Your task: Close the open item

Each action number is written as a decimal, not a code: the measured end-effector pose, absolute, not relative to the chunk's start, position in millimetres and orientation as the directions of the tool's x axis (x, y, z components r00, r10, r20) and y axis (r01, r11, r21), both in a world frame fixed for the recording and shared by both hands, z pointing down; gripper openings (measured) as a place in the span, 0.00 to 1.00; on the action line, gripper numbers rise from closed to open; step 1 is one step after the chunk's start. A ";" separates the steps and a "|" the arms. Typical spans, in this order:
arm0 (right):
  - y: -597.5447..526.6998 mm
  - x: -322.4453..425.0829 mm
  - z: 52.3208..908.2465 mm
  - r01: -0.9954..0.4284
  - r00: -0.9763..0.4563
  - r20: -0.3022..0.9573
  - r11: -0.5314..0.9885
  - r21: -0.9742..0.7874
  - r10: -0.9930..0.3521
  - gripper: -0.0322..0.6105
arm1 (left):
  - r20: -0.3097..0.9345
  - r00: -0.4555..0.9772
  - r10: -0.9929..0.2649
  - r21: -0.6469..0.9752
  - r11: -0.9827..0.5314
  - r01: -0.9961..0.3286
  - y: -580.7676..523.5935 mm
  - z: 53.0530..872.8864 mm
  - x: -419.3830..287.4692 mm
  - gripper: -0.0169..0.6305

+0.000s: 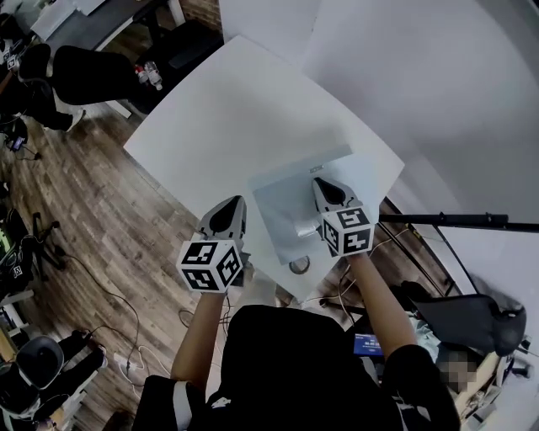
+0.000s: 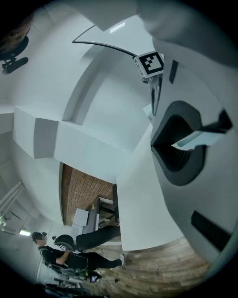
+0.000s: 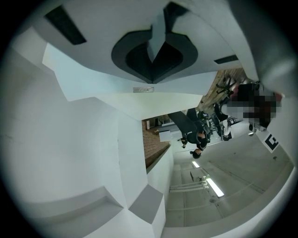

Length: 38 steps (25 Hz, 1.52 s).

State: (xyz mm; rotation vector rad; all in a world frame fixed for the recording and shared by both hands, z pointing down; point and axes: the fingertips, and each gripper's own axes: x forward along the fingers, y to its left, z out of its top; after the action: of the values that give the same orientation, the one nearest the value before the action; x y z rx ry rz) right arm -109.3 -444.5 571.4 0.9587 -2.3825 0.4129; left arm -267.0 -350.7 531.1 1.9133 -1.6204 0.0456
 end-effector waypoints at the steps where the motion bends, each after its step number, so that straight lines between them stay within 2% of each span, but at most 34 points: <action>1: -446.3 -110.4 573.3 -0.710 -0.603 0.582 0.700 -0.081 -0.545 0.11 | 0.412 0.248 -0.877 0.432 -0.051 -0.901 -352.1 534.0 -268.4 0.04; 38: -483.9 -124.1 641.1 -0.728 -0.569 0.660 0.673 -0.127 -0.491 0.11 | 0.523 0.299 -0.798 0.460 -0.031 -0.887 -368.6 602.9 -265.3 0.04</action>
State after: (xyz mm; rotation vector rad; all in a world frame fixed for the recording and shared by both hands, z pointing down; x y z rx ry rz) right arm -124.1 -483.9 641.1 0.9364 -2.2902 0.5220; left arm -265.3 -368.6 602.9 1.8344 -1.5098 0.1541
